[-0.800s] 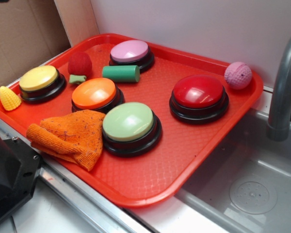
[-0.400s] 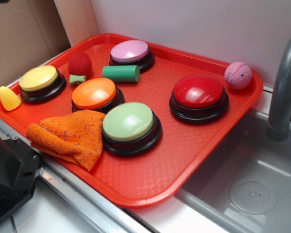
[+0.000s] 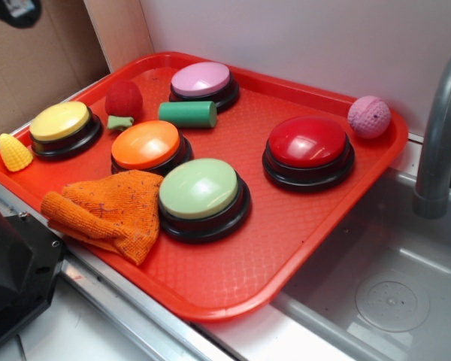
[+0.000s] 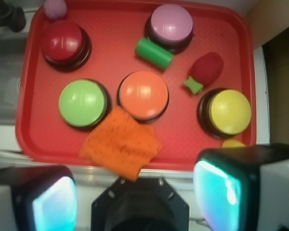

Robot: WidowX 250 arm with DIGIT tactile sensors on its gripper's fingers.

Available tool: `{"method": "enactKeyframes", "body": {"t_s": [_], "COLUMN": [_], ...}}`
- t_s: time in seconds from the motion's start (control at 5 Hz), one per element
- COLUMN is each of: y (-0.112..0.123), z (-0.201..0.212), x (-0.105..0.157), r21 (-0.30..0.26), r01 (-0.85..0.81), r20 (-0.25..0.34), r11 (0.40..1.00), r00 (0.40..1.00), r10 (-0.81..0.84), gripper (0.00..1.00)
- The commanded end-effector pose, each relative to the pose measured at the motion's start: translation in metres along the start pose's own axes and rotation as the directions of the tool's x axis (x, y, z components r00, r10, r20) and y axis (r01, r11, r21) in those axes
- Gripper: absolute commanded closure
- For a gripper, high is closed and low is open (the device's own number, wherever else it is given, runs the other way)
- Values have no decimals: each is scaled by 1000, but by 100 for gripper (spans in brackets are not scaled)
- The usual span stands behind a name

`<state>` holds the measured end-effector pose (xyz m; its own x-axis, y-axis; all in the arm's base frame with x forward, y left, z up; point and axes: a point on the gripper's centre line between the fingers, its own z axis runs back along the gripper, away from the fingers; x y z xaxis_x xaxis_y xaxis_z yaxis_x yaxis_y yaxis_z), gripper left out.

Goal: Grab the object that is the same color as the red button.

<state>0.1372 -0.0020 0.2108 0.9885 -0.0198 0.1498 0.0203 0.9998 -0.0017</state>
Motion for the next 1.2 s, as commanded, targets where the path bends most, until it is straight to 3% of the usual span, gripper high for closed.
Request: {"method": "enactKeyframes", "body": {"t_s": [0.0, 0.6, 0.8, 1.0], "y": [47, 112, 132, 142], "z": [-46, -121, -141, -159], "x": [44, 71, 74, 79], "r21": [35, 78, 117, 110], "r01": [-112, -193, -224, -217], "r20": [56, 85, 63, 50], "r11": [993, 978, 968, 970], "r00": [992, 979, 974, 976], "r10": [110, 186, 218, 213], "gripper": [0, 0, 0, 0]}}
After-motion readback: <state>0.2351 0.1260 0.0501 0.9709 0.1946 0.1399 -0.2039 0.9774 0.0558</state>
